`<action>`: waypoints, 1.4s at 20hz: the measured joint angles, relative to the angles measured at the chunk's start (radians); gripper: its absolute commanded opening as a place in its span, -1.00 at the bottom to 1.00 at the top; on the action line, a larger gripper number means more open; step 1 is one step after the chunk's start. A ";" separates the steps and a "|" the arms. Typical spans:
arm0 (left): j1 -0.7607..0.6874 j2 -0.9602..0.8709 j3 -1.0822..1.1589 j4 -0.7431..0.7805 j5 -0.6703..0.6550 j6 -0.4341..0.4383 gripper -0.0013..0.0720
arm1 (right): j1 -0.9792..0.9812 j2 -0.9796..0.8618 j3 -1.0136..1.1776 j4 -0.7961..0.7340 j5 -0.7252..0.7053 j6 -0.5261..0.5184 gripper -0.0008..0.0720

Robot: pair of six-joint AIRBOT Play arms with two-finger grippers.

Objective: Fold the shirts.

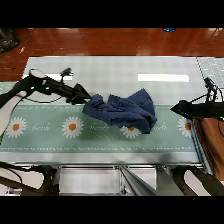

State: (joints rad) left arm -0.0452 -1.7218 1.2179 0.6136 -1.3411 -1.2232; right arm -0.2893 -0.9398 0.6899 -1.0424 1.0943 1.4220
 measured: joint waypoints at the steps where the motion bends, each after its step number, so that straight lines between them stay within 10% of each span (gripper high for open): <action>1: -0.026 -0.032 0.026 0.003 -0.035 -0.005 0.05 | 0.000 0.001 -0.003 0.002 0.000 -0.002 0.14; 2: -0.047 -0.053 0.047 0.001 -0.068 -0.006 -0.78 | 0.000 0.001 -0.009 0.003 0.000 -0.003 0.14; 3: -0.064 -0.071 0.065 -0.004 -0.097 -0.003 -0.91 | -0.001 0.001 -0.020 0.004 -0.001 -0.005 0.14; 15: -0.063 -0.105 0.117 -0.006 -0.182 0.013 -0.91 | 0.286 -0.117 -0.233 0.182 -0.184 0.018 0.11; 19: -0.062 -0.105 0.119 -0.006 -0.171 0.013 -0.91 | 0.371 -0.237 -0.177 0.274 -0.283 -0.014 -0.90; 28: 0.065 0.078 0.359 -0.010 -0.080 -0.016 -0.91 | 0.401 -0.288 0.416 0.123 -0.148 -0.033 -0.90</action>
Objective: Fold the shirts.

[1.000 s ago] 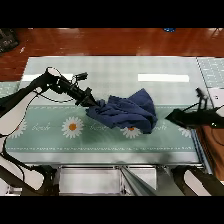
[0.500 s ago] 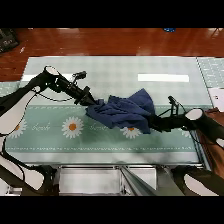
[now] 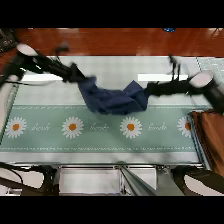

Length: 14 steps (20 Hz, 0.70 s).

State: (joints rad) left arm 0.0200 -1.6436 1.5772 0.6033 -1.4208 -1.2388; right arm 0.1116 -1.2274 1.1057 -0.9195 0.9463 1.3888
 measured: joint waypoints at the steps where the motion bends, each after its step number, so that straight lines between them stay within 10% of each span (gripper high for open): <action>1: 0.024 0.040 0.045 -0.005 0.024 -0.006 -0.91 | -0.002 0.008 0.101 -0.047 0.027 0.018 -0.90; 7: 0.165 0.337 0.283 -0.005 0.156 -0.026 -0.91 | -0.007 0.099 0.670 -0.254 0.209 0.077 -0.90; 14: 0.283 0.691 0.346 0.085 0.141 -0.026 -0.91 | -0.007 0.367 0.829 -0.401 0.338 0.102 -0.90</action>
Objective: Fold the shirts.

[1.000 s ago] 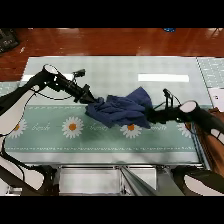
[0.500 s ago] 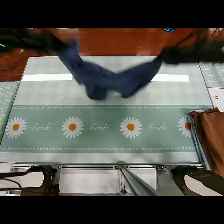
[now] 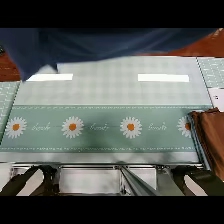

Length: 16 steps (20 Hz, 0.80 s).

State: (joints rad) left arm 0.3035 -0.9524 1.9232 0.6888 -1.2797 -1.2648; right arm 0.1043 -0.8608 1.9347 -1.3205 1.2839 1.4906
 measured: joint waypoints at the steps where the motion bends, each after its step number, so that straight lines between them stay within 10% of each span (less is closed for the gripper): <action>1: 0.005 0.039 -0.001 0.017 -0.030 0.000 -0.91 | 0.000 0.032 0.005 -0.011 0.025 0.005 -0.90; 16: -0.208 0.233 -0.869 0.103 0.072 -0.034 -0.91 | -0.002 -0.025 -0.372 -0.037 0.108 0.056 -0.90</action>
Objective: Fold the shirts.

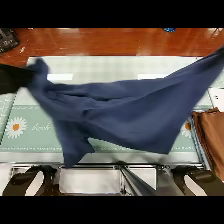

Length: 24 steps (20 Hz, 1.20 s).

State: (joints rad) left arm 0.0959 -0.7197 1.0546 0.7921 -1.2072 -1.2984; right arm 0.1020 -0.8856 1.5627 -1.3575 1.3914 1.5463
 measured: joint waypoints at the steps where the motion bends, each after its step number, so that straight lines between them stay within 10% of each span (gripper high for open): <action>1: -0.036 -0.062 -0.045 -0.003 0.057 0.013 -0.91 | -0.001 -0.050 -0.029 -0.002 -0.037 -0.001 -0.90; 10: -0.098 -0.786 0.262 -0.010 0.269 -0.005 -0.91 | -0.090 -0.651 0.040 0.186 -0.280 0.000 -0.90; 11: -0.094 -0.842 0.322 -0.010 0.270 -0.012 -0.79 | -0.104 -0.705 0.066 0.222 -0.286 -0.001 -0.64; 12: -0.090 -0.883 0.373 -0.010 0.269 -0.017 -0.07 | -0.116 -0.749 0.086 0.258 -0.294 0.000 0.01; 13: -0.085 -0.919 0.425 -0.011 0.268 -0.019 0.42 | -0.129 -0.783 0.101 0.293 -0.307 0.006 0.16; 24: 0.270 -0.954 0.477 0.275 -0.235 -0.109 0.42 | -0.416 -0.658 -0.086 0.249 -0.084 -0.016 0.14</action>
State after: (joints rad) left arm 0.3664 -1.6737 1.5318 1.0672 -1.4425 -1.4075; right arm -0.3141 -1.5433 1.4769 -1.1088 1.3075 1.5299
